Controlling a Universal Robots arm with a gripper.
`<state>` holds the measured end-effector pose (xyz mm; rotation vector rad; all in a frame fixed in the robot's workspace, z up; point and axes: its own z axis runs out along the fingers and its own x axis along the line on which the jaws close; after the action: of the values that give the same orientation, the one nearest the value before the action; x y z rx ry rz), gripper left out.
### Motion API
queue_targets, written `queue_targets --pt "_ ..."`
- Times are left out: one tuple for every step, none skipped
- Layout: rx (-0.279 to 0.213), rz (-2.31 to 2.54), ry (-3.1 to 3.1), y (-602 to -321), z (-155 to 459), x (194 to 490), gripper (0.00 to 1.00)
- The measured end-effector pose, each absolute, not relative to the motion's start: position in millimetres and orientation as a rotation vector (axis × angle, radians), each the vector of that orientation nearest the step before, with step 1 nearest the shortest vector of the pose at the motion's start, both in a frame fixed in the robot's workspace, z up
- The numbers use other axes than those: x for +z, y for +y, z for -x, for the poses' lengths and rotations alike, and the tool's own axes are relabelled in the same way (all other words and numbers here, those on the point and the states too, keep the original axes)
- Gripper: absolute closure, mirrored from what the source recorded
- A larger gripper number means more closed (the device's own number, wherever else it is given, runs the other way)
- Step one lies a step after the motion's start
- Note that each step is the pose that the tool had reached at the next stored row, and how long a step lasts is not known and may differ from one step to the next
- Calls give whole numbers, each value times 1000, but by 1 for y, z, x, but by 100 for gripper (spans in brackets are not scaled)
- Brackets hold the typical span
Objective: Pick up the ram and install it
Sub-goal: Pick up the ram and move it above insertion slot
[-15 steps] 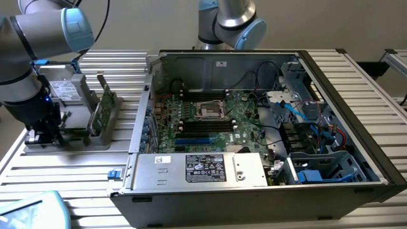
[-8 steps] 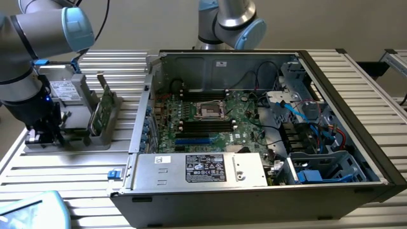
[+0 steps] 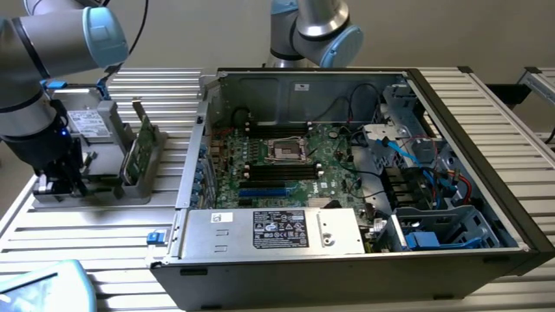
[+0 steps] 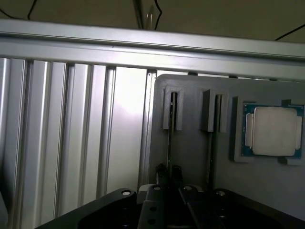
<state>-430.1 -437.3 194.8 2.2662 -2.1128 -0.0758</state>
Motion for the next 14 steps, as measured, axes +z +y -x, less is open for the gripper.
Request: queue_targets --pt "-76 -2266 -2113 -437 430 195 85" --pt "-76 -2266 -2113 -437 430 196 85" --pt "-76 -2266 -2113 -437 430 196 85" --pt "-76 -2266 -2113 -437 430 197 85" --pt "-76 -2266 -2113 -437 430 198 85" --pt "-76 -2266 -2113 -437 430 198 85" --pt "-76 -2266 -2113 -437 430 199 85" --pt "-76 -2266 -2113 -437 430 200 85" --pt "-76 -2266 -2113 -437 430 201 85" --pt "-76 -2266 -2113 -437 430 202 85" --pt "-76 -2266 -2113 -437 430 203 85" --pt "-76 -2266 -2113 -437 430 204 85" --pt "-76 -2266 -2113 -437 430 205 85" --pt "-76 -2266 -2113 -437 430 206 85"
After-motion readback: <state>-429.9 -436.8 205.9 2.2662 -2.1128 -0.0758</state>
